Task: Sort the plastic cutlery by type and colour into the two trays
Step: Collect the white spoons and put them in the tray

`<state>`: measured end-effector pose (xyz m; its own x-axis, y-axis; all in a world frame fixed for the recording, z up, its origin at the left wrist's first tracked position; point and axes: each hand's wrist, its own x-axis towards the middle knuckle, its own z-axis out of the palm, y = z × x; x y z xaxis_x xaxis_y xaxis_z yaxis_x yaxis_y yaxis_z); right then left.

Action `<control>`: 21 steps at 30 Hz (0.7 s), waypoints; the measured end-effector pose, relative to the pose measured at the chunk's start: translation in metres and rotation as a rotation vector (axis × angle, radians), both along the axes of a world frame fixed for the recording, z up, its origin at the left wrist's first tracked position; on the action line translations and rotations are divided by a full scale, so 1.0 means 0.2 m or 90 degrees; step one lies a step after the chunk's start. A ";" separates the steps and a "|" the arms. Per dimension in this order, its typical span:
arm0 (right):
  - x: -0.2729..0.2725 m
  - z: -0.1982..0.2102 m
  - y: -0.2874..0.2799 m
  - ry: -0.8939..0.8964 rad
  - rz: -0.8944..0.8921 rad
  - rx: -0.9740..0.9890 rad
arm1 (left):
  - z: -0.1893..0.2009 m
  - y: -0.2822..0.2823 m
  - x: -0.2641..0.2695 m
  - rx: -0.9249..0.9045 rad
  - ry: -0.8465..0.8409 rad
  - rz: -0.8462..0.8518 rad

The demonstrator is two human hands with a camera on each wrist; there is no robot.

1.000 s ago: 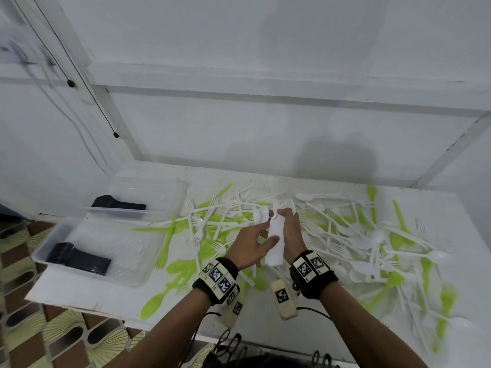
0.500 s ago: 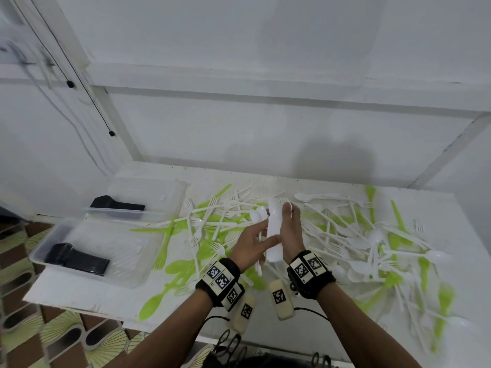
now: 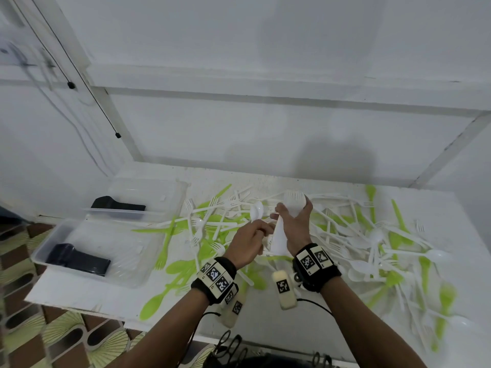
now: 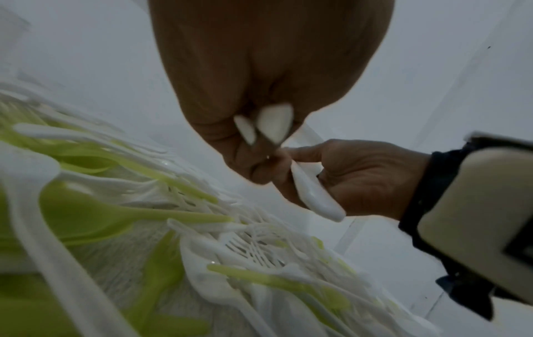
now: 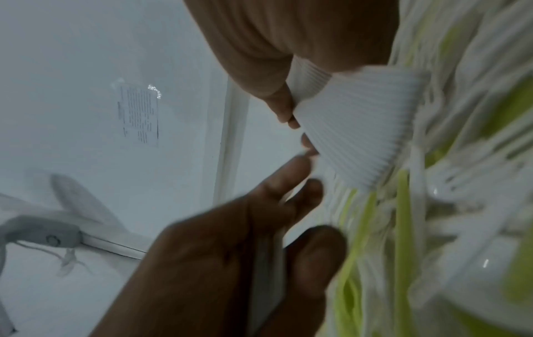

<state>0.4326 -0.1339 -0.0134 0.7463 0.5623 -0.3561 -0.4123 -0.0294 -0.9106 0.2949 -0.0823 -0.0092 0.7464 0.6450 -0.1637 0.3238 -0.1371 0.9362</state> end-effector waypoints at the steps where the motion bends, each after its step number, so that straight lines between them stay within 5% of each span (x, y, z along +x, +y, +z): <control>1: 0.01 0.02 -0.01 -0.004 0.018 -0.005 | 0.00 0.01 -0.01 -0.005 -0.016 0.020; 8: -0.03 0.04 -0.02 -0.010 0.156 -0.009 | 0.04 0.02 0.00 0.046 -0.052 -0.054; 13: 0.01 0.00 -0.04 -0.035 0.116 -0.043 | 0.07 0.02 -0.06 0.032 -0.042 -0.119; 17: 0.01 -0.02 -0.05 -0.052 0.091 -0.079 | 0.01 0.06 -0.05 0.270 0.112 -0.132; 21: -0.02 -0.02 -0.03 -0.048 0.121 -0.076 | -0.04 0.08 -0.03 0.337 0.241 -0.158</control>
